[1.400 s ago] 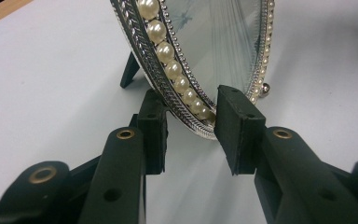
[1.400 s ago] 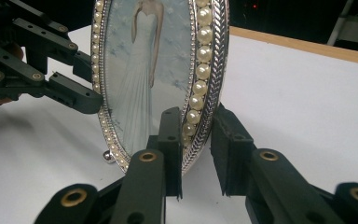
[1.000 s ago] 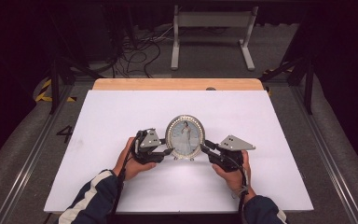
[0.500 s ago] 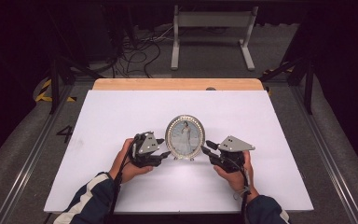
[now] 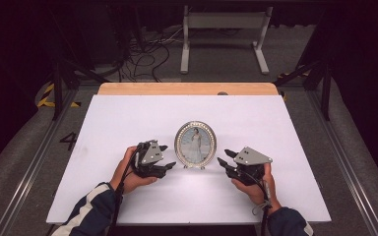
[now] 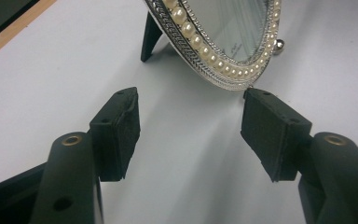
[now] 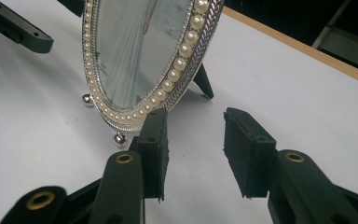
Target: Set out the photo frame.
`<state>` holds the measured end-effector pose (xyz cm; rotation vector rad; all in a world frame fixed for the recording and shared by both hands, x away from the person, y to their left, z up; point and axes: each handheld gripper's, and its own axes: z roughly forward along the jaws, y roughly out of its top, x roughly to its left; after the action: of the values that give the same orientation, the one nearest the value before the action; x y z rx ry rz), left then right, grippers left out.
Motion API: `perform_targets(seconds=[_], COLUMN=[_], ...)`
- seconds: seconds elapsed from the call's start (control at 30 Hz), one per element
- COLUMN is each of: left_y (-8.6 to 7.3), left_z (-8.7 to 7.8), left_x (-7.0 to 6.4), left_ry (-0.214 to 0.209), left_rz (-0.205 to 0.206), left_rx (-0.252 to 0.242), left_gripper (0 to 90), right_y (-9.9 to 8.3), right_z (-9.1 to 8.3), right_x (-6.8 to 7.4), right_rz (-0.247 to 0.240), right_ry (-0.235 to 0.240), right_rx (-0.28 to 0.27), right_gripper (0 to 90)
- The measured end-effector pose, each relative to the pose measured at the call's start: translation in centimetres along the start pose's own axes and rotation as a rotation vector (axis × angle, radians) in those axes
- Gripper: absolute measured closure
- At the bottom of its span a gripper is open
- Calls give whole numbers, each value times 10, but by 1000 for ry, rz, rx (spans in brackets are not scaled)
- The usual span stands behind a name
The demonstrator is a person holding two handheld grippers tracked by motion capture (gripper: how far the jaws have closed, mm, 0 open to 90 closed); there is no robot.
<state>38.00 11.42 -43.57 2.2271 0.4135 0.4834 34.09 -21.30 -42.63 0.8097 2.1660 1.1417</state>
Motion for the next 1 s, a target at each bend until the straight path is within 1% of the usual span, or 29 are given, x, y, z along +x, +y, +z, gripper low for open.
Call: perform_targets(seconds=[0.03, 0.13, 0.2, 0.27, 0.3, 0.33, 0.37, 0.43, 0.47, 0.5, 0.53, 0.63, 0.67, 0.73, 0.8, 0.87, 0.93, 1.0], left_y=[0, -2, -3, -5, -5, -7, -8, -12, -14, -18, -18, -24, -26, -30, -34, -38, -41, -46], left_z=[-1, -4, -7, -10, -10, -12, -13, -16, -17, -18, -18, -23, -24, -27, -30, -33, -37, -42], left_x=[-1, -4, -5, -7, -7, -7, -8, -8, -8, -9, -9, -10, -11, -12, -13, -13, -12, -10], left_ry=[3, 3, 12, 21, 21, 29, 35, 35, 39, 47, 47, 56, 56, 53, 49, 46, 57, 61], left_rz=[4, 15, 23, 24, 24, 24, 20, 6, 7, 3, 3, -2, -10, -12, -14, -17, -27, -43], left_rx=[0, 7, 13, 14, 14, 12, 13, 9, 14, 23, 23, 29, 27, 22, 23, 23, 23, 18], left_gripper=[360, 312, 292, 267, 254, 254, 236, 214, 206, 175, 163, 154, 138, 137, 121, 106, 98, 93], right_y=[0, -2, -2, -1, -1, -1, 0, 0, 1, 1, 1, 0, -4, -6, -10, -14, -16, -19], right_z=[-1, -2, -3, -4, -4, -5, -5, -6, -6, -6, -6, -5, -6, -7, -10, -14, -18, -21], right_x=[0, 0, -1, -1, -1, -1, -1, 0, 0, 1, 1, 0, 0, 0, -1, -1, -2, -3], right_rz=[2, 0, 1, 1, 1, 1, -2, 3, -2, -4, -4, 3, 5, 4, 9, -2, 7, 6], right_ry=[0, -6, -9, -16, -16, -16, -14, 2, -5, -19, -19, -26, -22, -19, -6, -23, -21, -27], right_rx=[4, 12, 13, 11, 11, 10, 10, 4, 6, 13, 13, 26, 46, 55, 60, 65, 56, 49], right_gripper=[594, 542, 507, 460, 460, 441, 419, 370, 344, 281, 281, 212, 191, 185, 172, 168, 169, 167])
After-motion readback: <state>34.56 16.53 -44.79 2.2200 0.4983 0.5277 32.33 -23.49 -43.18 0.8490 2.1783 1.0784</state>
